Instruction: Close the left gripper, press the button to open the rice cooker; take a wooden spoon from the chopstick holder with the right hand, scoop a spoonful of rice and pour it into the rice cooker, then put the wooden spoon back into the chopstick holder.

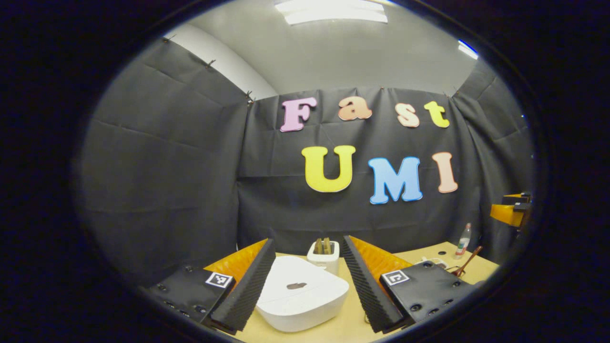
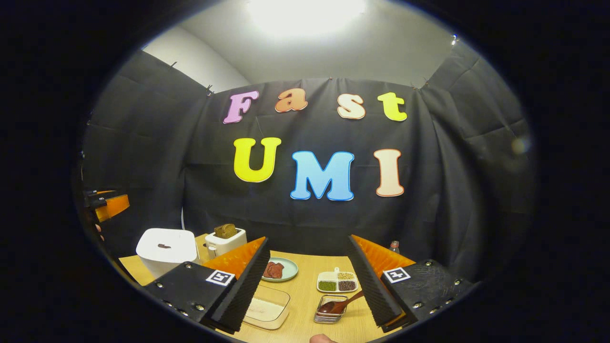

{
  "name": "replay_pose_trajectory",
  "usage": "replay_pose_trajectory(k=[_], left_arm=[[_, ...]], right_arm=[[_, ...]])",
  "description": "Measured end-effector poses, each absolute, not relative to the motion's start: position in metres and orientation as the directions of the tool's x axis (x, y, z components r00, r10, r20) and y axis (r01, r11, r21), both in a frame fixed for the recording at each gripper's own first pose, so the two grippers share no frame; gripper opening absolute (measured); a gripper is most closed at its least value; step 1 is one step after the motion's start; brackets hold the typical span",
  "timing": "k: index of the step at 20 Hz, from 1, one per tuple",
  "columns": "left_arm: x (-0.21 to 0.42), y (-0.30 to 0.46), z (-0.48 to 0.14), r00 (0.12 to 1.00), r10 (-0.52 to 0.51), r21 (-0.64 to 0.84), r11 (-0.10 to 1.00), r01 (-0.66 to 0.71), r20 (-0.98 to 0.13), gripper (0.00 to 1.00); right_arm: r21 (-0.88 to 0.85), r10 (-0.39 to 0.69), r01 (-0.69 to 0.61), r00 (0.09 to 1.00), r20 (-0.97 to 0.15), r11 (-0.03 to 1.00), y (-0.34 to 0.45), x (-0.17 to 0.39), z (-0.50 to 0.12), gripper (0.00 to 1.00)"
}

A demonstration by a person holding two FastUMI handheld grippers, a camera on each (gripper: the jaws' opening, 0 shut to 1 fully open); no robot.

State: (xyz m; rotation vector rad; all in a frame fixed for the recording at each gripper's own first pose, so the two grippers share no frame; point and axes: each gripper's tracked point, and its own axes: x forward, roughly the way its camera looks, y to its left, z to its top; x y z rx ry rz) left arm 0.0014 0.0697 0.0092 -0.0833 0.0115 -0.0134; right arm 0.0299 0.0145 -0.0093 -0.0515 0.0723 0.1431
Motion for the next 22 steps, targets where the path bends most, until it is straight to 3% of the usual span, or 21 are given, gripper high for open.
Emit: replay_pose_trajectory(k=[1, 4, 13, 14, 16, 22], left_arm=[[-0.004, 0.068, 0.012, 1.000, -0.018, -0.092, 0.996, 0.018, 0.003, 0.98], [-0.012, 0.062, 0.015, 1.000, -0.027, -0.122, 0.992, 0.029, 0.015, 0.94], [-0.023, 0.064, 0.042, 0.996, -0.025, -0.126, 0.991, 0.036, 0.085, 0.99], [-0.023, 0.064, 0.045, 0.995, -0.026, -0.120, 0.992, 0.037, 0.092, 0.95], [-0.024, 0.061, 0.047, 0.994, -0.032, -0.107, 0.993, 0.042, 0.100, 0.99], [-0.025, 0.056, 0.051, 0.992, -0.052, -0.096, 0.993, 0.063, 0.114, 0.94]], right_arm=[[-0.047, 0.140, -0.143, 0.988, -0.067, 0.989, 0.015, 0.029, -0.007, 0.98], [-0.039, 0.152, -0.154, 0.987, -0.050, 0.987, 0.025, 0.027, -0.004, 0.98], [-0.010, 0.175, -0.175, 0.984, -0.028, 0.985, 0.043, 0.024, -0.002, 0.98], [-0.004, 0.176, -0.176, 0.984, -0.025, 0.984, 0.046, 0.023, -0.001, 0.98], [0.001, 0.176, -0.176, 0.984, -0.023, 0.984, 0.049, 0.020, 0.000, 0.98], [0.002, 0.171, -0.171, 0.985, -0.020, 0.985, 0.050, 0.023, 0.000, 0.98]])
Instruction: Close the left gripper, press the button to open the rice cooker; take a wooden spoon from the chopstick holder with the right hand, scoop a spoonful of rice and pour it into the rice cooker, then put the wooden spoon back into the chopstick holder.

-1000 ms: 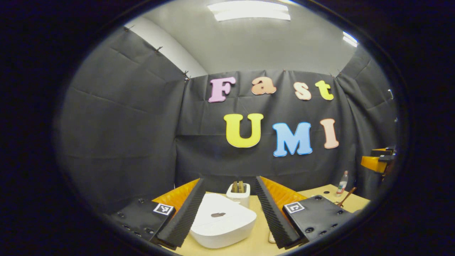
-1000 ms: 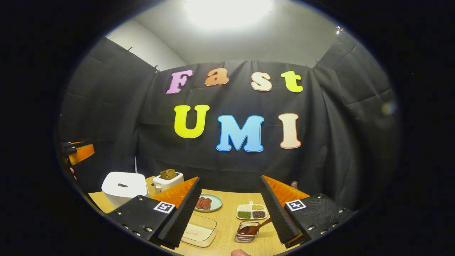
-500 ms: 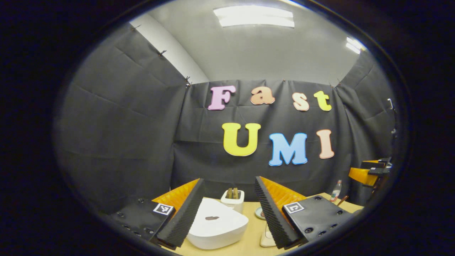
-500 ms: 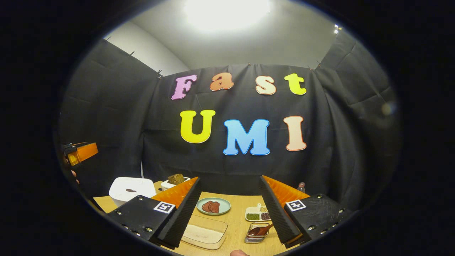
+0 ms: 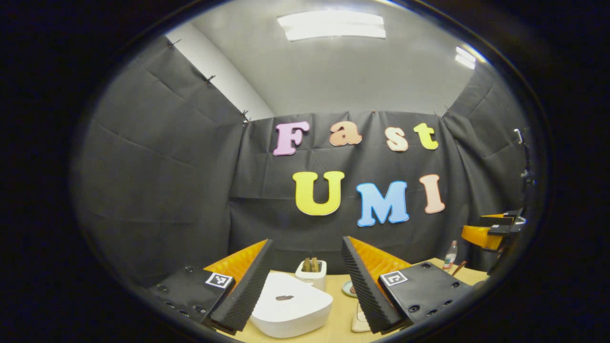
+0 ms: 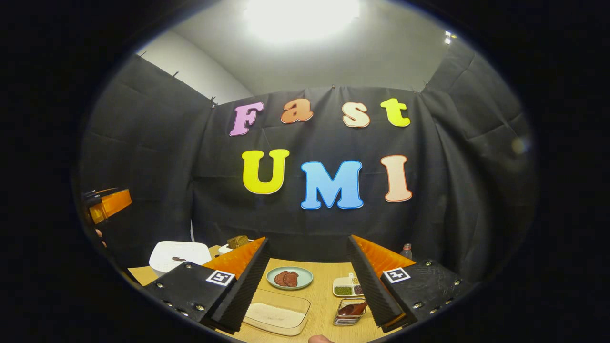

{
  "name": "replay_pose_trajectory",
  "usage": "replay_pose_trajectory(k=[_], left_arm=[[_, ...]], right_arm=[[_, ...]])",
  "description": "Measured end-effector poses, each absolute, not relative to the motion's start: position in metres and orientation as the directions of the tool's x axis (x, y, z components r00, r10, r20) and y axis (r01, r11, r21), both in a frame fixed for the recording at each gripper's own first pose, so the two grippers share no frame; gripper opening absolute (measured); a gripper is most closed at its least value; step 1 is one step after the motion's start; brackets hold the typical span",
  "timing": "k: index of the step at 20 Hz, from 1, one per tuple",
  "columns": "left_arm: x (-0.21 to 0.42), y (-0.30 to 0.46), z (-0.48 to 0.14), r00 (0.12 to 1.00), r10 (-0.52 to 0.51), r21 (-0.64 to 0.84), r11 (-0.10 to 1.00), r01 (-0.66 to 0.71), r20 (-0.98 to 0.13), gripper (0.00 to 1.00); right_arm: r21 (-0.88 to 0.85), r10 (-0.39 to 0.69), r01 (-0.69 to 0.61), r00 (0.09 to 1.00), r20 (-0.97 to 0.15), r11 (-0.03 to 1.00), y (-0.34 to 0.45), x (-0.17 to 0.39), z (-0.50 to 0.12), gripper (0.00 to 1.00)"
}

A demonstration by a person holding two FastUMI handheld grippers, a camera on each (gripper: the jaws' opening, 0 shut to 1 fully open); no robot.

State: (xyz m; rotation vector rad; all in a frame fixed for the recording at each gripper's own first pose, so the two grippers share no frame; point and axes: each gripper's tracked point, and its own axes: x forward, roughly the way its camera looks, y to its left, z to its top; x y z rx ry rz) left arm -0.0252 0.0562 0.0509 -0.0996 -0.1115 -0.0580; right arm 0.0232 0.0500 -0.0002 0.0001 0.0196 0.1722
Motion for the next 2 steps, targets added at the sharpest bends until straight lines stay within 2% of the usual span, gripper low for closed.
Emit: replay_pose_trajectory(k=[2], left_arm=[[-0.0237, 0.0563, 0.0521, 0.992, -0.055, -0.095, 0.993, 0.067, 0.117, 0.96]], right_arm=[[0.004, 0.171, -0.171, 0.985, -0.022, 0.985, 0.0490, 0.0225, -0.0006, 0.98]])
